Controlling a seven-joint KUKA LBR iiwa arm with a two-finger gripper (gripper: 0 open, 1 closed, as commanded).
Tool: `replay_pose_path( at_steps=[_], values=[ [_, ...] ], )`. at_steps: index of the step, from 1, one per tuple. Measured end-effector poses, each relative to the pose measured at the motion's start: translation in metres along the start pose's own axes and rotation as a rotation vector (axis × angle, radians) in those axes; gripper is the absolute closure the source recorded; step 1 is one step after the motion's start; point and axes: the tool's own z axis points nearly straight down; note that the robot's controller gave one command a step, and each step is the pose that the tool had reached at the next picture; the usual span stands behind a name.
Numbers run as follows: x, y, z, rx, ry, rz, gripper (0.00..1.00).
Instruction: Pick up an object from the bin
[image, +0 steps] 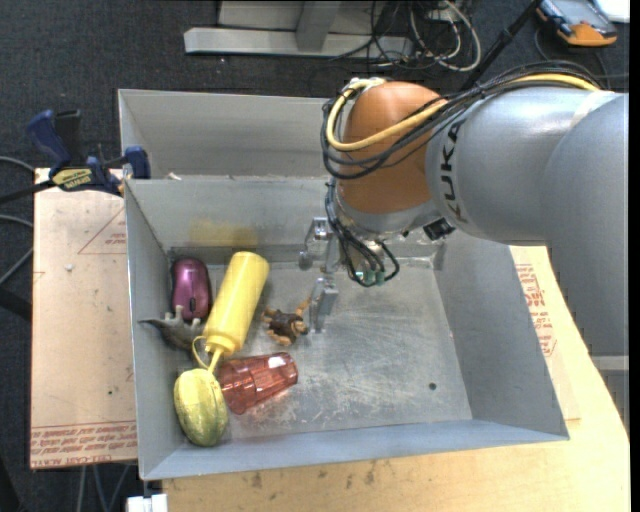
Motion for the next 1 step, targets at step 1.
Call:
replay_pose_path(
  at_steps=[1],
  values=[
    [-0.0019, -0.0003, -0.0046, 0.0, -0.007, 0.001, 0.0]
  ],
)
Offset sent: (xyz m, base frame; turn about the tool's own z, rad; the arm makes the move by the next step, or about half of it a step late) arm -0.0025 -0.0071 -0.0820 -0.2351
